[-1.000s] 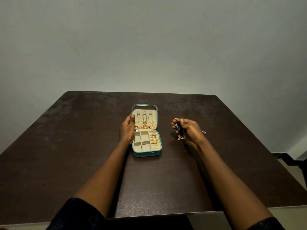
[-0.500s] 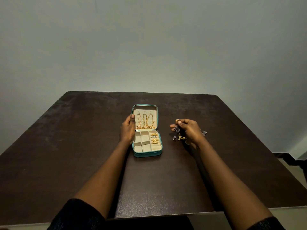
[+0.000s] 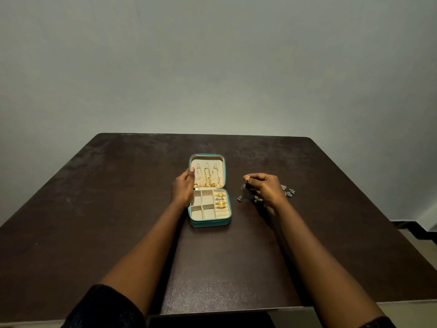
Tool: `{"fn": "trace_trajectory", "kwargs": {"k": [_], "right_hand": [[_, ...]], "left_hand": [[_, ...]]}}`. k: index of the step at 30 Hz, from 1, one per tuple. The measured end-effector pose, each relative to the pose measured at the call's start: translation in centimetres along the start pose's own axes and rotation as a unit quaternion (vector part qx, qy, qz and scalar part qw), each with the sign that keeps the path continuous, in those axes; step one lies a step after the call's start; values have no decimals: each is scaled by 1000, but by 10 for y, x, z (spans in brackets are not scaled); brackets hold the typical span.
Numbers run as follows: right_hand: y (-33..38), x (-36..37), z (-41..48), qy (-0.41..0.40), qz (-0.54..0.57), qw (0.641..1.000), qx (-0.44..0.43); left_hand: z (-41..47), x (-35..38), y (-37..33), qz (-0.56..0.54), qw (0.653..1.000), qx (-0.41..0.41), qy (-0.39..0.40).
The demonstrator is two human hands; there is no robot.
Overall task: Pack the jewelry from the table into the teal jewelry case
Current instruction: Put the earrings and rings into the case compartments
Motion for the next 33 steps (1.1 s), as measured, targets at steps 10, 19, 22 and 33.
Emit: {"fn": "trace_trajectory", "kwargs": {"k": [10,19,22,33], "right_hand": [[-5,-7,-2,-7,70,997,28],[-2,-13,-3,-13,85,996,16],[-3,-13,-5,-10,101,995,12],[-7,-26,-8,-64,172,982,40]], "left_hand": [[5,-9,-6,180,981,-23,-62],[-30,72,-91,348,908,232,20],[-43,118,-88,309,909,201,197],[-45,115,-71,194,956,103,197]]}}
Point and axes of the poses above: each hand's wrist, its own z-axis towards the middle knuckle, its own x-axis out of the palm, y = z × x, the point moved 9 cm from there along z, towards the middle knuckle, and after that the axes turned 4 degrees about y, right-handed, at the moved point
